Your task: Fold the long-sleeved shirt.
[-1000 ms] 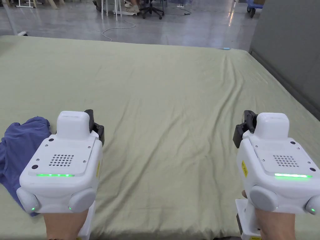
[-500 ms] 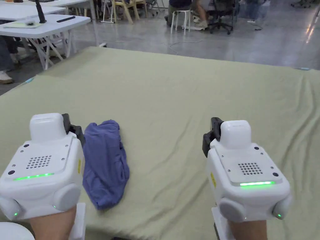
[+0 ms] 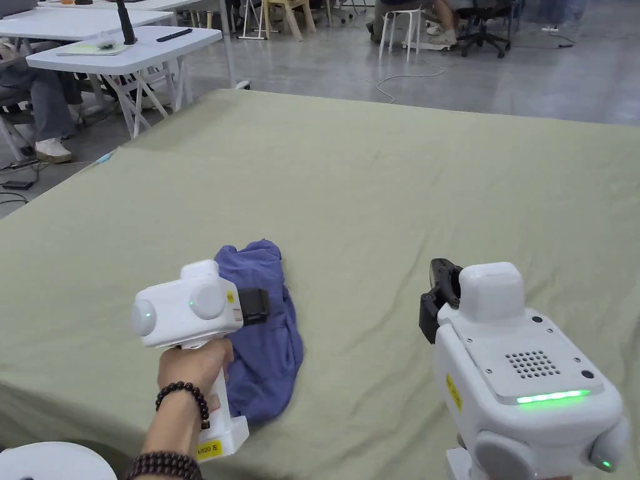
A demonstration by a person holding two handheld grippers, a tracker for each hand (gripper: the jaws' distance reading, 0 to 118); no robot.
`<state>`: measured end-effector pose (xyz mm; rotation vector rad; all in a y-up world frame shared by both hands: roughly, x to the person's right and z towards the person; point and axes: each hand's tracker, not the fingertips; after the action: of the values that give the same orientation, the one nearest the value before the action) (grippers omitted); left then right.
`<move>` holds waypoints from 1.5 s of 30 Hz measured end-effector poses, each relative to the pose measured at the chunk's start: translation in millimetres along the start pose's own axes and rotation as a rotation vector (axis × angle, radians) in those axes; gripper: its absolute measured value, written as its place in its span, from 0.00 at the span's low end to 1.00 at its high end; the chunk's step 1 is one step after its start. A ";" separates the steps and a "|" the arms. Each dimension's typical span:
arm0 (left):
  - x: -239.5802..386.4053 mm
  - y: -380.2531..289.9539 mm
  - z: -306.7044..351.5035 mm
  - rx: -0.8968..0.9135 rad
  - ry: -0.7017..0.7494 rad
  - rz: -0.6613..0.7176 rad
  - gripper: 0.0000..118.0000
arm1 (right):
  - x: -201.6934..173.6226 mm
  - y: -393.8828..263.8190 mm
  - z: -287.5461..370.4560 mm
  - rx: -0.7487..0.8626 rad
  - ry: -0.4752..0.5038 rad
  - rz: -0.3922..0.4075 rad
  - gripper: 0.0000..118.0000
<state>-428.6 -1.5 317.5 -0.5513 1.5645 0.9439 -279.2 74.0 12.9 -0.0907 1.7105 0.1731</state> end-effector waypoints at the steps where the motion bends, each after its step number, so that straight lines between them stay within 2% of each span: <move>1: 4.3 0.5 -14.8 -0.041 0.040 -0.044 0.95 | 0.0 -2.5 -1.5 -0.012 -0.005 0.006 0.00; 2: -5.6 12.2 -42.6 -0.049 0.047 -0.060 0.90 | 0.3 -4.9 -2.5 -0.020 -0.006 0.016 0.00; 4: -0.8 16.8 -60.0 -0.025 0.049 -0.078 0.74 | 0.2 -4.5 -2.2 -0.033 -0.007 0.028 0.00; 5: 3.3 19.8 -66.0 -0.026 0.064 -0.096 0.55 | 0.5 -5.9 -3.7 -0.040 -0.008 0.031 0.00; 6: -1.7 23.7 -80.6 -0.035 0.067 -0.101 0.11 | 0.8 -7.6 -5.8 -0.049 -0.010 0.033 0.00; 7: -1.5 27.9 -85.9 -0.039 0.051 -0.109 0.01 | 1.1 -8.7 -7.4 -0.058 -0.011 0.033 0.00; 9: 1.9 38.5 -91.8 -0.052 0.035 -0.108 0.01 | 1.6 -11.3 -10.0 -0.067 -0.011 0.037 0.00; 10: 11.8 23.7 -47.4 0.043 0.016 -0.131 0.01 | 1.7 -11.9 -10.2 -0.069 -0.013 0.039 0.00; 13: 26.6 17.4 0.6 0.110 -0.050 -0.159 0.01 | 3.8 -12.3 -10.1 -0.074 -0.012 0.038 0.00; 14: 22.4 42.8 -6.8 0.074 -0.115 -0.129 0.01 | 5.7 -12.4 -8.9 -0.073 -0.014 0.037 0.00; 16: 39.8 60.6 26.9 0.172 -0.218 -0.157 0.01 | 11.3 -11.9 -5.7 -0.065 -0.024 0.032 0.00; 19: 98.0 63.4 85.1 0.281 -0.363 -0.265 0.01 | 26.4 -8.7 1.0 -0.059 -0.063 0.011 0.00; 21: 148.0 63.5 112.3 0.317 -0.400 -0.361 0.01 | 43.4 -7.6 9.2 -0.049 -0.117 -0.020 0.00; 24: 220.5 59.2 123.0 0.308 -0.544 -0.423 0.01 | 73.3 -4.5 28.9 -0.040 -0.204 -0.064 0.00; 27: 299.8 31.8 121.1 0.279 -0.676 -0.521 0.01 | 103.6 -3.2 51.9 -0.025 -0.297 -0.070 0.00; 30: 374.4 -13.9 105.0 0.154 -0.787 -0.554 0.01 | 134.1 -4.7 76.6 -0.021 -0.386 -0.076 0.00; 34: 436.4 -86.4 65.6 0.003 -0.824 -0.634 0.01 | 170.1 -11.6 108.0 -0.048 -0.533 -0.053 0.00; 38: 449.5 -131.8 30.2 -0.089 -0.787 -0.666 0.01 | 195.5 -20.9 130.9 -0.076 -0.587 -0.084 0.00; 39: 448.4 -134.4 27.0 -0.084 -0.789 -0.661 0.04 | 199.2 -23.5 132.4 -0.081 -0.592 -0.087 0.00; 40: 446.8 -134.9 25.6 -0.079 -0.792 -0.663 0.17 | 201.4 -25.5 133.0 -0.089 -0.599 -0.086 0.00; 42: 442.9 -134.9 29.8 -0.033 -0.779 -0.691 0.33 | 204.7 -28.6 131.8 -0.100 -0.603 -0.087 0.00; 43: 439.6 -130.0 32.6 -0.014 -0.788 -0.709 0.55 | 205.3 -29.2 131.1 -0.104 -0.601 -0.091 0.00; 44: 435.8 -125.1 35.0 -0.004 -0.785 -0.720 0.87 | 204.8 -28.5 130.5 -0.103 -0.599 -0.097 0.00; 45: 427.6 -118.8 39.2 0.032 -0.778 -0.722 1.00 | 204.2 -28.2 129.8 -0.099 -0.594 -0.103 0.00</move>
<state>-407.1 28.2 -126.6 -0.5710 0.5965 0.4691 -178.0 75.9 -208.6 -0.1811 1.1026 0.1861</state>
